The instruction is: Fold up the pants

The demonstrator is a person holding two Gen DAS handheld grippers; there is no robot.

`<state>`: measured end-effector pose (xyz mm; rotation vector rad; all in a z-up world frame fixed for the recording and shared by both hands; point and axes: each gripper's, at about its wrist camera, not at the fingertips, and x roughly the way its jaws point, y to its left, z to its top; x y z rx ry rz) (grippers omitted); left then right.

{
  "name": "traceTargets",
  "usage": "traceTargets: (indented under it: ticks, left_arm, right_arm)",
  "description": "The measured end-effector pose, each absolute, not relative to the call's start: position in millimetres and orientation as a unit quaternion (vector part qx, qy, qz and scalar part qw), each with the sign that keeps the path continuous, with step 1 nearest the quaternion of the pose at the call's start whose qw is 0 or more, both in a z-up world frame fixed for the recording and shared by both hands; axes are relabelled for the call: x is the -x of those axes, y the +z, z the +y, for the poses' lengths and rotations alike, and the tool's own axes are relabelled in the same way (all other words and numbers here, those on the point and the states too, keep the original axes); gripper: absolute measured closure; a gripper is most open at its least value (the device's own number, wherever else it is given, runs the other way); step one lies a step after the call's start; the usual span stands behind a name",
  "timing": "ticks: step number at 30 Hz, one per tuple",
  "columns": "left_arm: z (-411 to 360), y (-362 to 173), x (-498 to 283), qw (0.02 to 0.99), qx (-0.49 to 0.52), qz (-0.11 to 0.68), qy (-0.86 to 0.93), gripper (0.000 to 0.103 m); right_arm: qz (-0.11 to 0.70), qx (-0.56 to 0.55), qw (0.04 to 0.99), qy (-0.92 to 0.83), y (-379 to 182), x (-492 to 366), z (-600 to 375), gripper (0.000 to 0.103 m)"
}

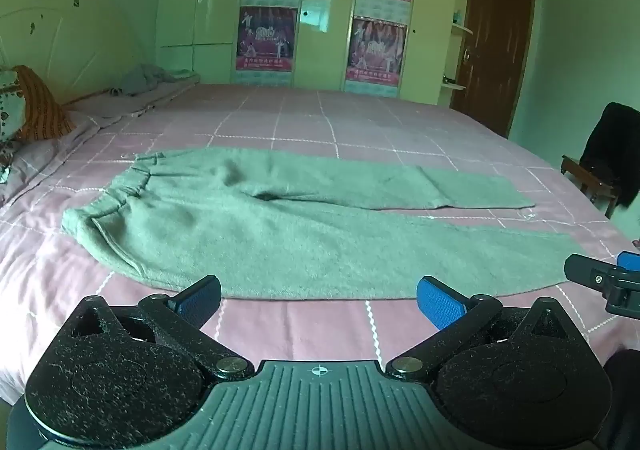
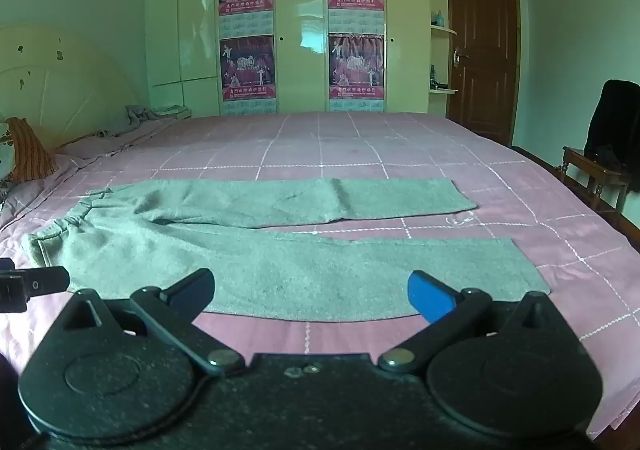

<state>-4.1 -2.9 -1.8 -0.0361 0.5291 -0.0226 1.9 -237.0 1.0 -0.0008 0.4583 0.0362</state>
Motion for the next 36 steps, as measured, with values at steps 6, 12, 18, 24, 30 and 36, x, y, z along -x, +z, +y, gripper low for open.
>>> traceTargets:
  ticks: [6,12,18,24,30,36]
  left_arm:
    - [-0.1,-4.4,-0.5,0.96,0.033,0.279,-0.014,0.0]
    - [0.9,-6.4,-2.1,0.959,0.035,0.281,-0.014,0.0]
    - [-0.3,-6.7,-2.5,0.959,0.033,0.28,-0.017,0.0]
    - [0.1,-7.7,-2.9,0.96,0.034,0.277,-0.015,0.0]
    - [-0.6,-5.8,-2.3,0.961,0.033,0.274,-0.015,0.0]
    - [-0.2,-5.7,-2.0,0.961,0.033,0.274,-0.015,0.0]
  right_arm:
    - [0.235,-0.001,0.972,0.02,-1.2,-2.5,-234.8,0.0]
    - [0.237,0.005,0.971,0.02,-6.8,-5.1,-235.2,0.0]
    - [0.239,0.005,0.971,0.02,-4.5,-4.0,-235.8,0.0]
    - [0.237,0.006,0.971,0.021,-4.0,-4.2,-235.9,0.0]
    - [0.236,0.006,0.971,0.021,-3.3,-3.7,-235.7,0.0]
    - [0.236,0.007,0.972,0.022,-2.0,-3.1,-235.4,0.0]
